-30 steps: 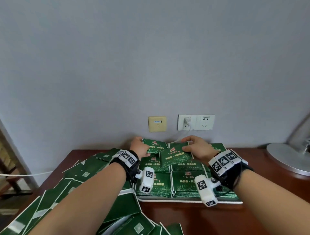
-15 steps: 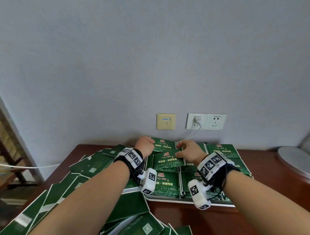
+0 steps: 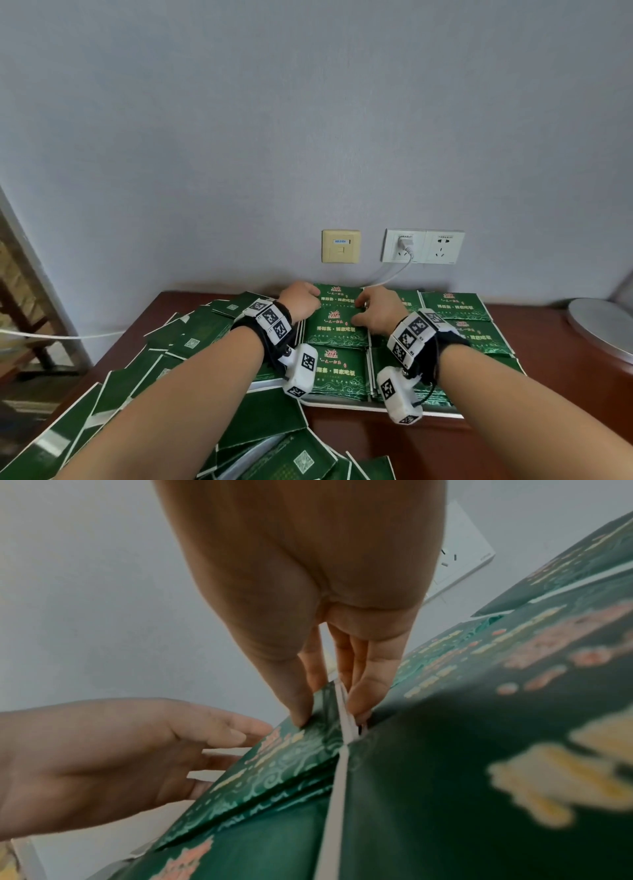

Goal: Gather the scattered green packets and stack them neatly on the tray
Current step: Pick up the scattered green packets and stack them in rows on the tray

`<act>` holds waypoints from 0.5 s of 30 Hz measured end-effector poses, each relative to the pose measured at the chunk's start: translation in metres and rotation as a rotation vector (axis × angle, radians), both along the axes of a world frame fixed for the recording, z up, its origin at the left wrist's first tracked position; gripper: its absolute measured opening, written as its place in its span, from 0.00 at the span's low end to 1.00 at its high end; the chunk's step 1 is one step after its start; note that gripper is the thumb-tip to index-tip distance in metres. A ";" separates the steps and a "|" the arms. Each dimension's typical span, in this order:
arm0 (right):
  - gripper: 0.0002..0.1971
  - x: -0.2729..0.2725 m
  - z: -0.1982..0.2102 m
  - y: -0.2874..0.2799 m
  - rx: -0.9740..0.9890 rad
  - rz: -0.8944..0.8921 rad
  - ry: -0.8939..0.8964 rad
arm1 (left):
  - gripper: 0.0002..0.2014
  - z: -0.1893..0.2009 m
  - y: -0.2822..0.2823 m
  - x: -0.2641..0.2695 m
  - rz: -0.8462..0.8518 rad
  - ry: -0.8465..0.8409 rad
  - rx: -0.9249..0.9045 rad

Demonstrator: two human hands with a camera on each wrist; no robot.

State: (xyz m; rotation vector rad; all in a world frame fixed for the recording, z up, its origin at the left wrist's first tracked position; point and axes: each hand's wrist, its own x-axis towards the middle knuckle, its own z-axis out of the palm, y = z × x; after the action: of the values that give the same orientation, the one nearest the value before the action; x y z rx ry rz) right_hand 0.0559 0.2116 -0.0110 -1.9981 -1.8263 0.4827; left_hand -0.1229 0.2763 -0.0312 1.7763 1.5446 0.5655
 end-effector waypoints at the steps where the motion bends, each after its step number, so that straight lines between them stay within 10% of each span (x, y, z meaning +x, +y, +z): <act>1: 0.21 0.000 0.000 -0.002 0.004 0.000 -0.012 | 0.21 0.001 -0.002 -0.001 -0.003 0.015 0.005; 15: 0.14 0.012 0.034 -0.074 0.058 0.032 -0.021 | 0.18 0.045 -0.079 -0.016 -0.069 0.190 0.137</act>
State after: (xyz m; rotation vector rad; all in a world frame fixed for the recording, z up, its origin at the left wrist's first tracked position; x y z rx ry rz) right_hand 0.0681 0.1376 0.0233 -1.9457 -1.8656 0.4143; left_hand -0.1388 0.1970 0.0135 2.0295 1.5956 0.4912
